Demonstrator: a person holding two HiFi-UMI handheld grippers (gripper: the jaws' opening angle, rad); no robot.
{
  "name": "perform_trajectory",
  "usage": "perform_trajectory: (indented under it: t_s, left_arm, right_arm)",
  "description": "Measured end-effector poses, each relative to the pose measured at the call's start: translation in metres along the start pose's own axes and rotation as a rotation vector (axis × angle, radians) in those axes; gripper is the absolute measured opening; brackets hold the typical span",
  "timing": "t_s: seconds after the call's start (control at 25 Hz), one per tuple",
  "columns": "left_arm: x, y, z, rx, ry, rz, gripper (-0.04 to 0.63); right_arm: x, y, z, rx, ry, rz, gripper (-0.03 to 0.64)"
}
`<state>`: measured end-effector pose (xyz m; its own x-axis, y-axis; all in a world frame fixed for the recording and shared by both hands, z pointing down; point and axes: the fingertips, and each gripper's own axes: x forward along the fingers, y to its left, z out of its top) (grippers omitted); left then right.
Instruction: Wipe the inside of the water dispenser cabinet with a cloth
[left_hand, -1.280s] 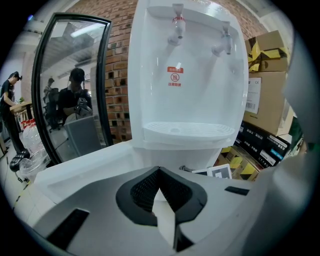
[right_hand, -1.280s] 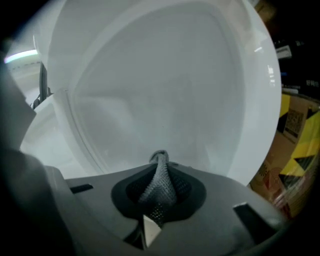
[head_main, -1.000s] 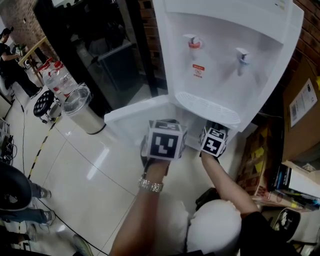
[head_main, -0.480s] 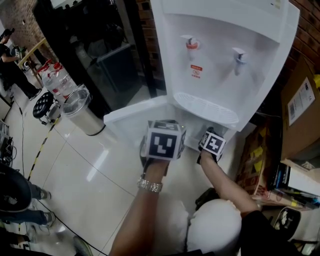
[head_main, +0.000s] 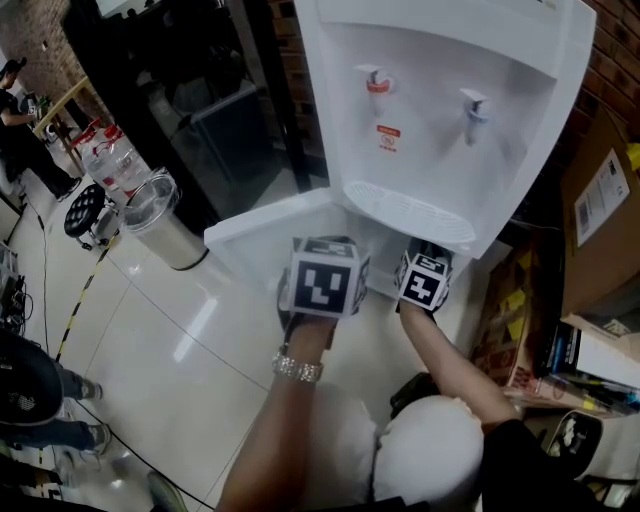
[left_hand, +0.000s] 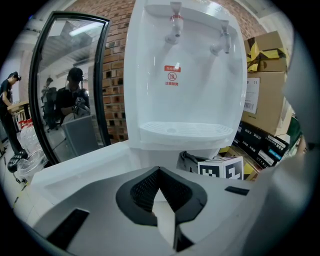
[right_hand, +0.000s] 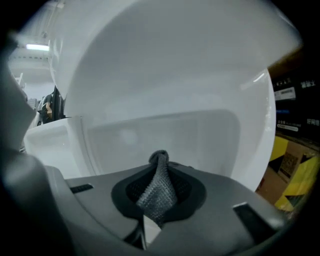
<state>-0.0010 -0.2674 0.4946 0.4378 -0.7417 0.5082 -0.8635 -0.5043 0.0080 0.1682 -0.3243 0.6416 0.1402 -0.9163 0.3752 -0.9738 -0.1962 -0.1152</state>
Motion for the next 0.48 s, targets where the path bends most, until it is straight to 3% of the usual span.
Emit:
perform_trajectory:
  t_s: [0.32, 0.48]
  left_arm:
    - [0.002, -0.001, 0.007, 0.011, -0.033, 0.004, 0.003]
    - [0.002, 0.001, 0.006, 0.007, -0.030, 0.006, 0.003]
  right_arm:
    - [0.018, -0.007, -0.079, 0.153, 0.240, 0.016, 0.027]
    - [0.021, 0.009, -0.088, 0.109, 0.254, 0.065, 0.027]
